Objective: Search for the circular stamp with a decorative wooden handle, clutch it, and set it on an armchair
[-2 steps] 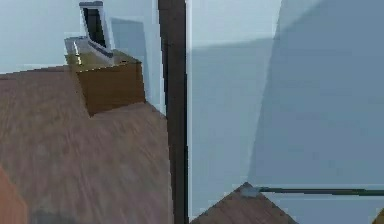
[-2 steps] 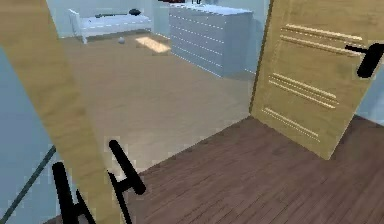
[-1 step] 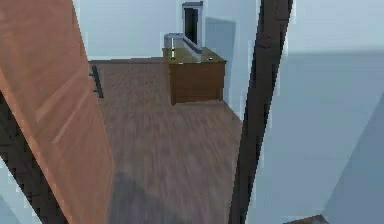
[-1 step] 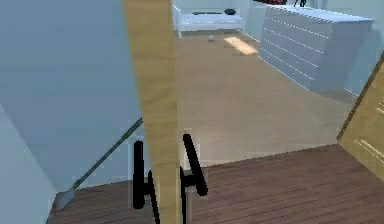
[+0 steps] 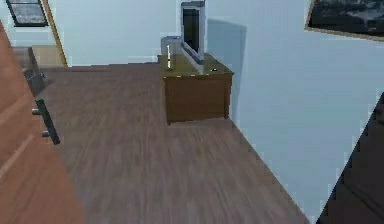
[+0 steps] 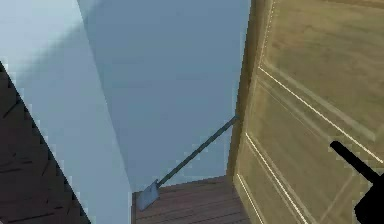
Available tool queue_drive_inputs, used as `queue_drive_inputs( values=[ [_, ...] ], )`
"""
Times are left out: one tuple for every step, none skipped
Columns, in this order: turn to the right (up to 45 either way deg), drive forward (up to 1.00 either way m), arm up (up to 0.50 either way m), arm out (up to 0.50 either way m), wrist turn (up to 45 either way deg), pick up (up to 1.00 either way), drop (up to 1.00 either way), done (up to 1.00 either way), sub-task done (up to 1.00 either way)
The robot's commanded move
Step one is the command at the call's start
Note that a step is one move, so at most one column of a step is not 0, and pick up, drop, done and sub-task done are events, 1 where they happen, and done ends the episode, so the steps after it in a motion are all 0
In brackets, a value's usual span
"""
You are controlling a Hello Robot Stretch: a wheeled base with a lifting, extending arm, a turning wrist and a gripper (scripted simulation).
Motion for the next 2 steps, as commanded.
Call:
queue_drive_inputs(
  values=[
    [-9.0, 0.00, 0.00, 0.00, 0.0, 0.00, 0.00, 0.00, 0.00],
    [0.0, 0.05, 0.00, 0.00, 0.0, 0.00, 0.00, 0.00, 0.00]
  ],
)
